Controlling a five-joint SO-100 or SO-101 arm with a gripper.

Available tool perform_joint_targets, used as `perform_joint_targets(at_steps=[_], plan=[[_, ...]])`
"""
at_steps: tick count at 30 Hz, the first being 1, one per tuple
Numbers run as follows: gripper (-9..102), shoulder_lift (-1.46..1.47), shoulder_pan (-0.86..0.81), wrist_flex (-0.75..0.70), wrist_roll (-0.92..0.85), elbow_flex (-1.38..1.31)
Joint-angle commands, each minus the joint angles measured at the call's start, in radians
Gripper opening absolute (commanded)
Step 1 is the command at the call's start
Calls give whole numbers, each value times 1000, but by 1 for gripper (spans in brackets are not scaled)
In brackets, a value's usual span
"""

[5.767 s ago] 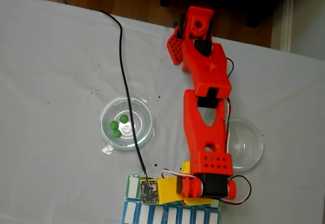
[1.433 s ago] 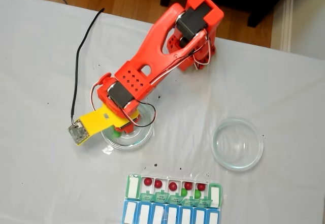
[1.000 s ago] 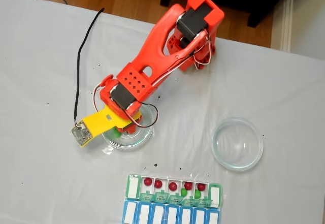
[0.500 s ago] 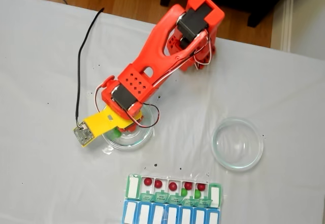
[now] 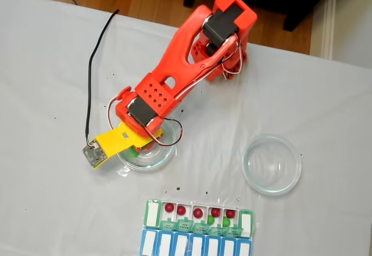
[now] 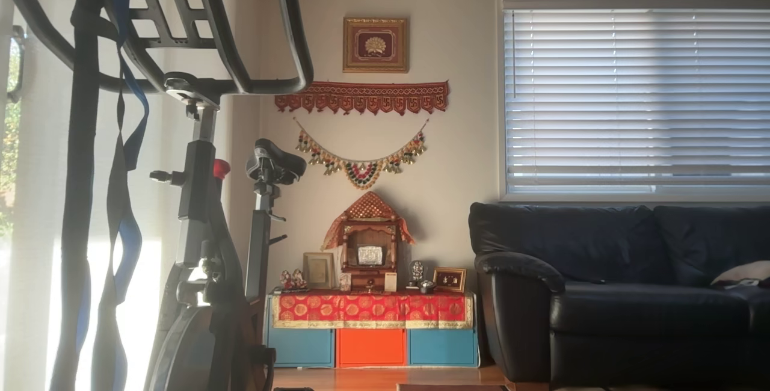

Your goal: Sort medicines into box.

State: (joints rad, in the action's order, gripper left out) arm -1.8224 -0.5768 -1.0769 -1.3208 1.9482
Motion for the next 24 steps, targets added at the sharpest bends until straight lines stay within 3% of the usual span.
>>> perform_joint_targets(at_steps=[1,14,18,24], plan=[[14,-46,12,-12,2,-14],[10,-18,20,-34,17,-38],[2,-18,21,-15,20,-28],[1,-12,25,-6,18,-26]])
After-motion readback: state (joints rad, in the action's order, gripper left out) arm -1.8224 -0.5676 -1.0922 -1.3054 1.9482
